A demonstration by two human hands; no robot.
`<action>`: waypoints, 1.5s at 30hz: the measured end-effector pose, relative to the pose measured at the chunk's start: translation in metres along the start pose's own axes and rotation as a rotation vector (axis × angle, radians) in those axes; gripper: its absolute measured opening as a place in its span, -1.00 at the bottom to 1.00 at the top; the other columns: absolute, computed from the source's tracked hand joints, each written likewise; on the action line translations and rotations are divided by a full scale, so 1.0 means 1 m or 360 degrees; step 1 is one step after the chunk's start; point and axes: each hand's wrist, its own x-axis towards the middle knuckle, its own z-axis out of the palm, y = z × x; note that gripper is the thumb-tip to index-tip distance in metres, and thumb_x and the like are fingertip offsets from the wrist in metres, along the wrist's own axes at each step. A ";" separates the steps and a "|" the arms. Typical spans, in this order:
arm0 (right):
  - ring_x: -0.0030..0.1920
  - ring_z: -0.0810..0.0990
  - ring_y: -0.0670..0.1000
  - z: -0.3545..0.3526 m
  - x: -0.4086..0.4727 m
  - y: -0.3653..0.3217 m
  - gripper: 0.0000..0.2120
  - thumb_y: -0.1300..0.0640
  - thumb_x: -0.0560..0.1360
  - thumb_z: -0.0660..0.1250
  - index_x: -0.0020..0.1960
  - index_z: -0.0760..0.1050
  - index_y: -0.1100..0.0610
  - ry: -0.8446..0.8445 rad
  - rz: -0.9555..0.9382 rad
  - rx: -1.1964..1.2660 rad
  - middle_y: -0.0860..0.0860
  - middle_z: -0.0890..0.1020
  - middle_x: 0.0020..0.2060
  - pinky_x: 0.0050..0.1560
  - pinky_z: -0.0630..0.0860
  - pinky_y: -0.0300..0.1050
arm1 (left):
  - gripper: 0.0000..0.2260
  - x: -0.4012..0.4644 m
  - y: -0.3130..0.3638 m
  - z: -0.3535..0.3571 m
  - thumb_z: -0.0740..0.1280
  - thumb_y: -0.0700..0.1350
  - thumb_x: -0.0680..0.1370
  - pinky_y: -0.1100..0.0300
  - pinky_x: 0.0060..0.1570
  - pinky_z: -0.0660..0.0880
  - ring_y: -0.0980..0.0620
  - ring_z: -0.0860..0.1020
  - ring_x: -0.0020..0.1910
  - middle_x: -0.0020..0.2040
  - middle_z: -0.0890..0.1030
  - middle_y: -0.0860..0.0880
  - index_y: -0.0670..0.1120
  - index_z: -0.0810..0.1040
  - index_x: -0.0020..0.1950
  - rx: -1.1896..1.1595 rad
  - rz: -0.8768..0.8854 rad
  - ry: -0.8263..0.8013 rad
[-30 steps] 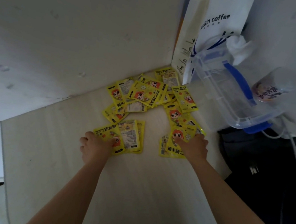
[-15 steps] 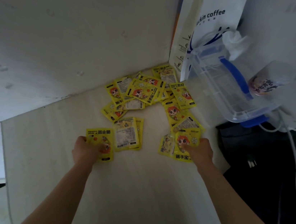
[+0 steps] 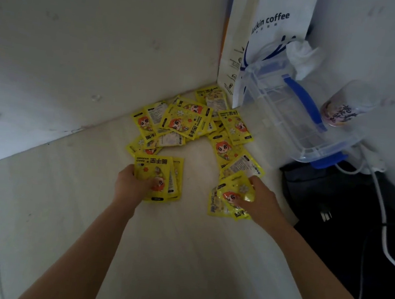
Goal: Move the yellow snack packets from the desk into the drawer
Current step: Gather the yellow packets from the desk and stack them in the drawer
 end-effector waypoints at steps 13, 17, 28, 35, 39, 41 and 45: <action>0.33 0.23 0.21 0.023 0.014 -0.005 -0.54 0.04 0.48 0.35 0.32 0.32 0.06 -0.0254 -0.0275 -0.1158 0.07 0.27 0.37 0.29 0.26 0.12 | -0.62 0.006 -0.008 0.031 0.43 -0.05 0.45 -0.06 0.18 0.33 -0.26 0.34 0.22 0.20 0.41 -0.24 -0.19 0.44 0.17 0.0652 -0.0068 0.0198; 0.25 0.32 0.18 0.026 0.012 0.000 -0.53 0.04 0.50 0.32 0.35 0.28 0.06 -0.0216 -0.0288 -0.1183 0.09 0.32 0.28 0.24 0.25 0.14 | -0.66 0.008 -0.007 0.036 0.42 -0.06 0.44 -0.01 0.12 0.33 -0.25 0.37 0.20 0.16 0.48 -0.21 -0.17 0.45 0.12 0.0619 -0.0058 0.0191; 0.15 0.43 0.14 0.024 -0.002 0.002 -0.51 0.02 0.55 0.26 0.42 0.20 0.02 -0.0074 -0.0181 -0.1063 0.08 0.46 0.19 0.13 0.28 0.10 | -0.76 0.000 -0.004 0.035 0.50 -0.15 0.36 -0.04 -0.11 0.60 -0.13 0.59 -0.07 -0.09 0.61 -0.05 -0.07 0.51 -0.05 0.0274 -0.0048 0.0186; -0.04 0.56 0.08 0.007 -0.003 0.006 -0.56 -0.03 0.50 0.37 0.27 0.29 0.05 0.0106 0.0096 -0.0104 -0.03 0.56 -0.03 -0.07 0.46 -0.11 | -0.71 0.000 -0.008 0.026 0.55 -0.16 0.31 0.00 -0.07 0.59 -0.09 0.61 -0.08 -0.09 0.64 -0.04 -0.04 0.55 -0.05 0.0108 -0.0040 0.0162; -0.03 0.61 0.07 0.002 0.009 0.007 -0.58 0.15 0.40 0.50 0.19 0.42 0.13 0.0359 0.0368 0.0635 0.03 0.61 -0.02 -0.20 0.49 -0.18 | -0.70 0.003 -0.005 0.025 0.56 -0.17 0.30 0.00 -0.08 0.60 -0.09 0.62 -0.06 -0.09 0.65 -0.04 -0.04 0.55 -0.05 0.0055 -0.0059 0.0169; -0.03 0.65 0.11 0.001 0.016 0.009 -0.77 0.21 0.41 0.48 0.02 0.52 0.07 0.0388 0.0477 0.0858 0.04 0.65 -0.07 -0.14 0.56 -0.11 | -0.68 0.005 -0.002 0.026 0.56 -0.20 0.29 0.05 -0.13 0.58 -0.09 0.62 -0.07 -0.13 0.62 0.00 -0.02 0.53 -0.07 0.0024 -0.0059 0.0185; -0.20 0.63 0.04 0.001 0.025 0.007 -0.75 0.28 0.43 0.44 -0.01 0.50 0.01 0.0510 0.0675 0.1186 0.04 0.63 -0.12 -0.19 0.57 -0.08 | -0.49 0.002 0.004 0.030 0.57 -0.21 0.29 0.24 -0.38 0.38 0.09 0.53 -0.20 -0.20 0.49 0.16 0.00 0.42 0.12 -0.0072 -0.0086 0.0227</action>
